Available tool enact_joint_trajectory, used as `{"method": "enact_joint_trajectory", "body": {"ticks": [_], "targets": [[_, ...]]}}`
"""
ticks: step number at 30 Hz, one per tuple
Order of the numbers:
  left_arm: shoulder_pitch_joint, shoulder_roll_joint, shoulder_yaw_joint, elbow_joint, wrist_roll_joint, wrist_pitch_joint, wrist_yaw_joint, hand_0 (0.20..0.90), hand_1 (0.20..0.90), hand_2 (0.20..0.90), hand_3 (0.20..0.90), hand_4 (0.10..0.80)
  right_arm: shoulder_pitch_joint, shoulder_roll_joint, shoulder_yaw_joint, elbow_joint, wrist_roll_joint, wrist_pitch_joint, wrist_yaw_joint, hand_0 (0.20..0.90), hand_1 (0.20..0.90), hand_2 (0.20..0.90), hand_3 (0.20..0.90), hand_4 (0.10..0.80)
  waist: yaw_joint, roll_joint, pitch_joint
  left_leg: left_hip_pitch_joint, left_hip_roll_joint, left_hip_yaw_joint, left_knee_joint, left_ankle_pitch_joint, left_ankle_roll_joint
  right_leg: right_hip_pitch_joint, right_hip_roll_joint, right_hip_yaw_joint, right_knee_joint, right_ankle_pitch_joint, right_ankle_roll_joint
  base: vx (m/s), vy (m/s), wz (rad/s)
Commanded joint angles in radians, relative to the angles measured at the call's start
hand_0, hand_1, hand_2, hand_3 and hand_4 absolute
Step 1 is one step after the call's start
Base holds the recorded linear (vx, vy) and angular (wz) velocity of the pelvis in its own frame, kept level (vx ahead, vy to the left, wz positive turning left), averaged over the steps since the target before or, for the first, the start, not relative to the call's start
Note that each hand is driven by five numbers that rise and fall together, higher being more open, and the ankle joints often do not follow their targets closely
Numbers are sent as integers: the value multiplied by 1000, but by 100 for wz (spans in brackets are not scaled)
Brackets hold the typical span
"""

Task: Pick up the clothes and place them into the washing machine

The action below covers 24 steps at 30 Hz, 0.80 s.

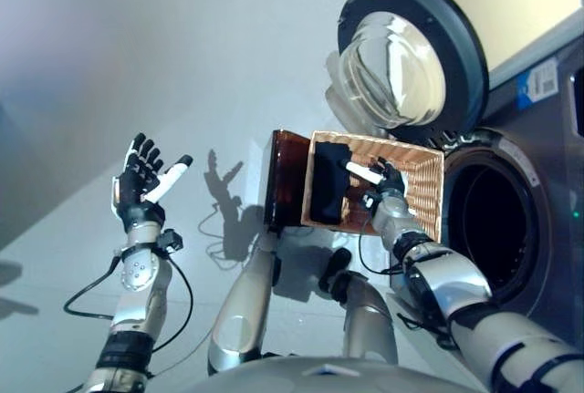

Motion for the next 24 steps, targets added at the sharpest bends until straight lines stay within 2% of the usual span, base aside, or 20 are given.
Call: {"method": "enact_joint_trajectory", "body": {"ticks": [1,10,11,12,13,14,15,16,17,18,24], "targets": [[-54,72,102,-68,18,-105,34,900,900,900,900,800,-20,20,9,-72,11,-67,-7,900,900,900,900,800,38,-32,28,-57,-11,20,138,-154,-66,76,-17,10,-157,80,49,46,6,22],[-93,88,94,-36,7,-121,65,900,900,900,900,800,-74,56,23,-41,2,-60,-30,900,900,900,900,800,90,-57,60,-116,-26,-9,133,-149,-73,43,-22,-36,-140,61,51,43,-17,13],[-97,90,92,-35,8,-123,71,900,900,900,900,800,-83,55,21,-35,4,-59,-32,848,848,848,848,763,98,-59,67,-123,-29,-13,135,-148,-74,37,-24,-43,-135,59,52,25,-26,14],[-107,92,88,-32,12,-121,75,900,900,900,900,800,-88,58,18,-33,6,-60,-34,840,840,840,840,757,103,-61,71,-133,-32,-17,138,-149,-74,32,-26,-47,-132,57,53,25,-42,16],[-118,95,83,-28,15,-122,80,900,900,900,900,800,-95,55,14,-27,8,-59,-36,757,757,757,757,698,107,-60,74,-141,-35,-22,140,-148,-74,26,-28,-53,-125,52,54,25,-37,16],[-128,93,78,-26,16,-123,84,900,900,900,900,800,-96,58,14,-23,8,-59,-36,757,757,757,757,698,112,-59,76,-145,-39,-26,140,-148,-73,20,-29,-57,-117,48,53,34,-30,23],[-135,96,76,-24,21,-122,88,900,900,900,900,800,-103,53,15,-24,8,-59,-36,579,579,579,579,571,116,-60,78,-150,-42,-31,137,-147,-73,18,-30,-62,-113,42,53,24,-30,27],[-144,98,74,-22,25,-122,92,900,900,900,900,800,-107,52,17,-23,6,-59,-36,538,538,538,538,541,119,-59,83,-157,-44,-35,140,-146,-73,13,-32,-66,-105,40,53,35,-34,31],[-155,104,68,-17,30,-122,97,900,900,900,900,800,-116,49,16,-17,6,-58,-45,260,260,260,260,343,124,-60,85,-165,-49,-39,141,-145,-73,6,-32,-68,-96,35,52,21,-25,22],[-157,104,67,-16,31,-123,98,900,900,900,900,800,-118,49,15,-17,6,-58,-45,200,200,200,200,300,124,-60,85,-166,-49,-40,142,-145,-73,4,-33,-69,-94,34,51,31,-12,16],[-163,108,59,-17,36,-120,108,900,900,900,900,800,-139,32,2,18,-21,-44,-60,200,200,200,200,300,128,-58,81,-174,-54,-45,146,-146,-69,-7,-37,-76,-78,25,50,9,8,13]]}}
